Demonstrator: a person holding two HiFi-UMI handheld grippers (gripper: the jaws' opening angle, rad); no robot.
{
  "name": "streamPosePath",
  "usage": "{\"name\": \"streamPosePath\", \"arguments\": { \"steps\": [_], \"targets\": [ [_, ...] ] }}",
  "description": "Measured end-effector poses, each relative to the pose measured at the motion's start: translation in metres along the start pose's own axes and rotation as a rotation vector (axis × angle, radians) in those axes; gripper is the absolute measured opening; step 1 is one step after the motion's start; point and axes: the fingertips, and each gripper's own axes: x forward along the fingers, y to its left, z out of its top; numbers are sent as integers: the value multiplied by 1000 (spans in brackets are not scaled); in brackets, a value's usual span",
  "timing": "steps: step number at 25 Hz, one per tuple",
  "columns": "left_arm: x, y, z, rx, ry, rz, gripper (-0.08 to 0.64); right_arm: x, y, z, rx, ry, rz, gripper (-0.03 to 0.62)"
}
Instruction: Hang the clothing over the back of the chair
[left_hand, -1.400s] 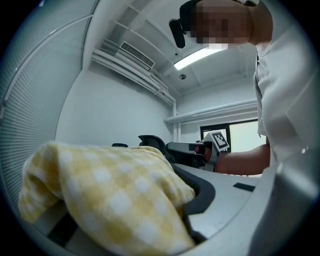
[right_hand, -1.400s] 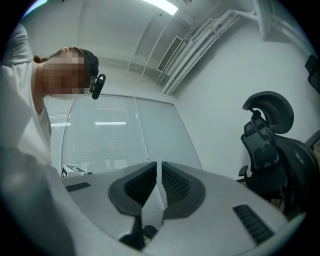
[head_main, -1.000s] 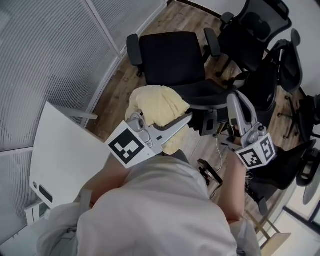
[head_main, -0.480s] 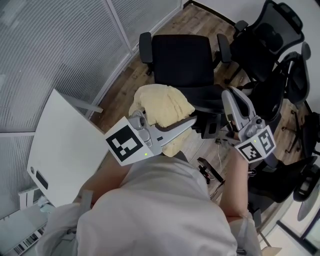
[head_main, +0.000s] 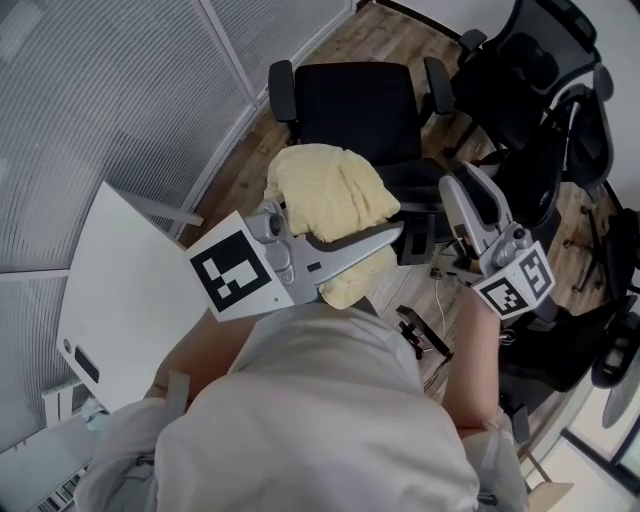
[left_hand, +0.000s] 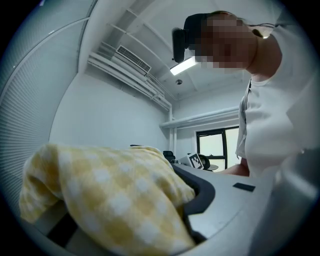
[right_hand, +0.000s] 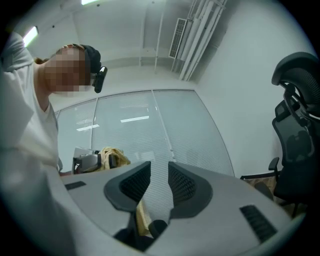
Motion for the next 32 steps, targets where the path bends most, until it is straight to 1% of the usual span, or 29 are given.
{"name": "streamPosePath", "arguments": {
  "steps": [5,9,11,12,16,19,23,25,26,27,29,32],
  "targets": [
    [10,7,10,-9,-23,-29,74,-16,21,4,33,-27,92,117],
    [20,14,15,14,-33,-58,74,-23,33,6,50,-63,122,117],
    [25,18,15,16,-33,-65,74,-24,40,2,42,-44,141,122],
    [26,20,14,11,-32,-66,74,-23,44,-3,37,-27,151,136],
    [35,26,13,-37,-31,-78,74,-15,57,-20,42,37,185,189],
    [41,26,12,-28,-23,-91,74,-7,67,-27,51,61,226,219],
    [45,27,12,-44,-30,-123,74,8,73,-40,-13,126,239,227],
    [46,30,12,-50,-29,-133,74,12,71,-43,0,136,241,217],
    [46,32,12,-52,-26,-139,74,13,70,-43,29,137,252,177],
    [47,34,13,-53,-22,-147,74,12,69,-42,59,136,265,115],
    [48,36,14,-41,-11,-158,75,11,68,-39,87,135,282,60],
    [50,41,16,11,9,-152,82,12,70,-34,82,143,301,43]
  ]
}}
